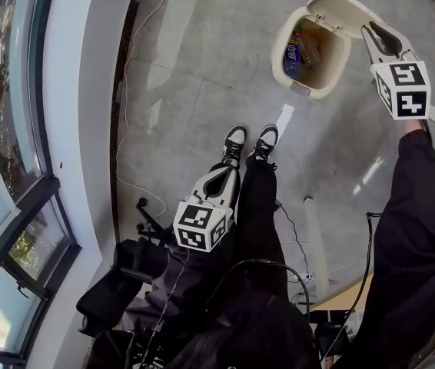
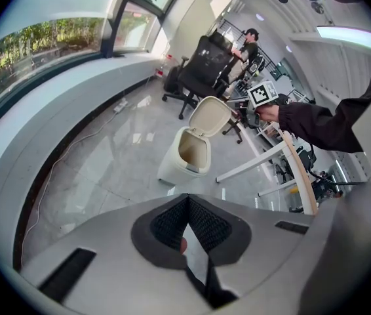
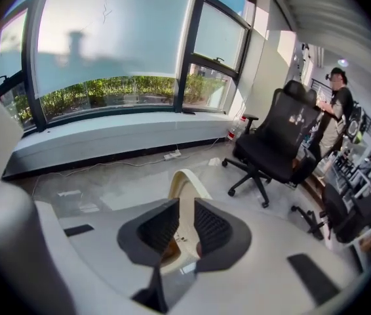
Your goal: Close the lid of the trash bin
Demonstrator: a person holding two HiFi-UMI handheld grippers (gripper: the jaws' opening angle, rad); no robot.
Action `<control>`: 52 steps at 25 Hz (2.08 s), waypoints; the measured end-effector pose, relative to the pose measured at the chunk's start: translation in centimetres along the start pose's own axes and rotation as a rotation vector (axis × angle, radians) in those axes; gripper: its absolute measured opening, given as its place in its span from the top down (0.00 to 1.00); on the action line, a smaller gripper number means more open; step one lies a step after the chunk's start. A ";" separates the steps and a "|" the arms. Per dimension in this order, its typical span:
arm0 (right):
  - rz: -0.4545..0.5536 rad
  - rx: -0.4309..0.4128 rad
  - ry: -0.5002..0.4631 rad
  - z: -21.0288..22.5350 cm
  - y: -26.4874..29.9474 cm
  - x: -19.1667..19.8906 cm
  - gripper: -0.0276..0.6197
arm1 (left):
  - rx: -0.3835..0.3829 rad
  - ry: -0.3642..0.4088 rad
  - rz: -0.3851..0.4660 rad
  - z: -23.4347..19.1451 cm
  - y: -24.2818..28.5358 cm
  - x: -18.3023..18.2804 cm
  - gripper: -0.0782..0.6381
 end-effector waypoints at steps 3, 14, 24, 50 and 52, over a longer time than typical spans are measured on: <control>-0.027 0.009 -0.031 1.1 0.5 -0.4 0.84 | 0.001 -0.007 -0.005 0.0 0.0 0.2 0.89; -0.206 -0.004 -0.125 4.1 2.6 0.6 0.73 | 0.007 -0.016 -0.018 -0.3 0.0 0.6 0.89; -0.241 -0.057 -0.169 1.9 2.2 1.3 0.71 | 0.009 -0.025 -0.017 -0.6 0.0 0.8 0.89; -0.328 -0.343 -0.231 -10.7 3.1 8.4 0.70 | 0.011 -0.026 -0.026 -1.3 0.3 2.3 0.89; -0.339 -0.365 -0.231 -11.4 3.7 9.0 0.70 | 0.009 -0.028 -0.030 -1.4 0.4 2.6 0.89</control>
Point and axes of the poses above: the fingertips, and each gripper's own axes: y forward along the fingers, z to its right, x out of its underside, the point moved 8 cm from there along -y, backward along the fingers, and after that the axes turned 8 degrees about -x, right-handed, at the moved point
